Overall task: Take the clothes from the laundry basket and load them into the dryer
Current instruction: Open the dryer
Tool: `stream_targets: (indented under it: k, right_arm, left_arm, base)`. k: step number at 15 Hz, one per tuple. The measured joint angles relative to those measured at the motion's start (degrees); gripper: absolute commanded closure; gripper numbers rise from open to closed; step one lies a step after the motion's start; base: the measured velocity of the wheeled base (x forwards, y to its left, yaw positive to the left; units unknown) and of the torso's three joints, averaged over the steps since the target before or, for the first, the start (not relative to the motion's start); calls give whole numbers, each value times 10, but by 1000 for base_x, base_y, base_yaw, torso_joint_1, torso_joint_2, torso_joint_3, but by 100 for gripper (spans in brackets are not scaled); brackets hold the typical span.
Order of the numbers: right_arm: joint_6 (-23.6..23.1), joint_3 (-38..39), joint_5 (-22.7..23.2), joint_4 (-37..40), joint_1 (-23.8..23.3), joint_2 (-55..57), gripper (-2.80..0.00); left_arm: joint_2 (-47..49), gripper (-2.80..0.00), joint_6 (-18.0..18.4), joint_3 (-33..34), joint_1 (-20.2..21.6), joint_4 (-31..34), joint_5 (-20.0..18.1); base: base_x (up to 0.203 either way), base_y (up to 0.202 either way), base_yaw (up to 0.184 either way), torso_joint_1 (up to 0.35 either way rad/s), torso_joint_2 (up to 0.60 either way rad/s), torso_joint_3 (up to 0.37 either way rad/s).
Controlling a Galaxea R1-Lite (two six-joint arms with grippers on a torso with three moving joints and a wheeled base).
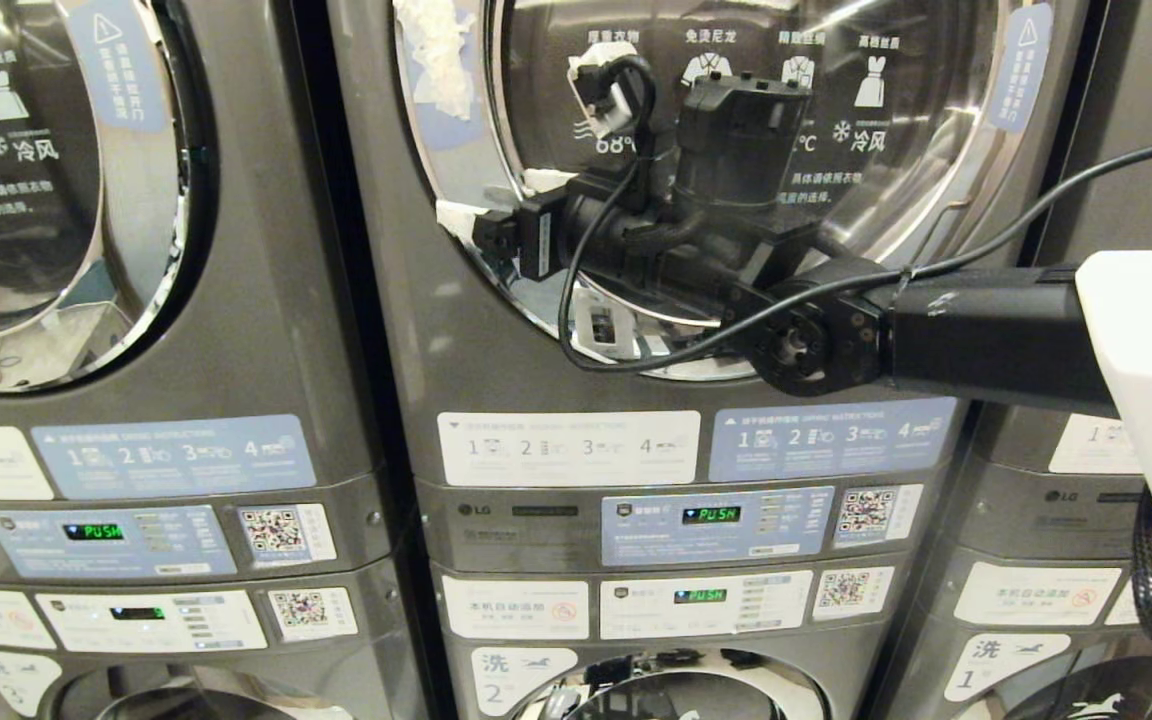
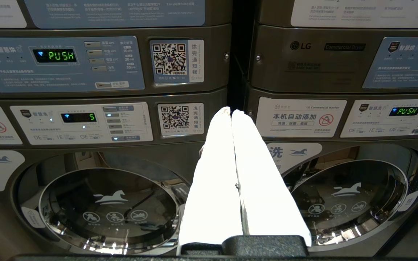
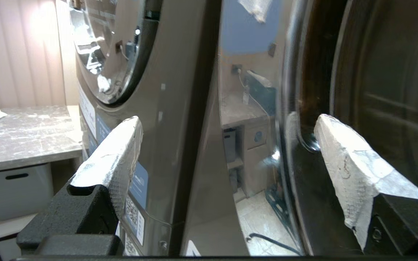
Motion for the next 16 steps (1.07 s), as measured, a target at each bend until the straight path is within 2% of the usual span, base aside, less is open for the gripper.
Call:
stream_targets:
  k: [10,16]
  right_arm:
    - [-3,-16,19,8,-1,12,-280]
    - [-3,-16,47,18,-1,12,-280]
  left_arm:
    - [0,0,0,0,0,0,0]
    - [0,0,0,0,0,0,0]
  base:
    - [0,0,0,0,0,0]
    - [0,0,0,0,0,0]
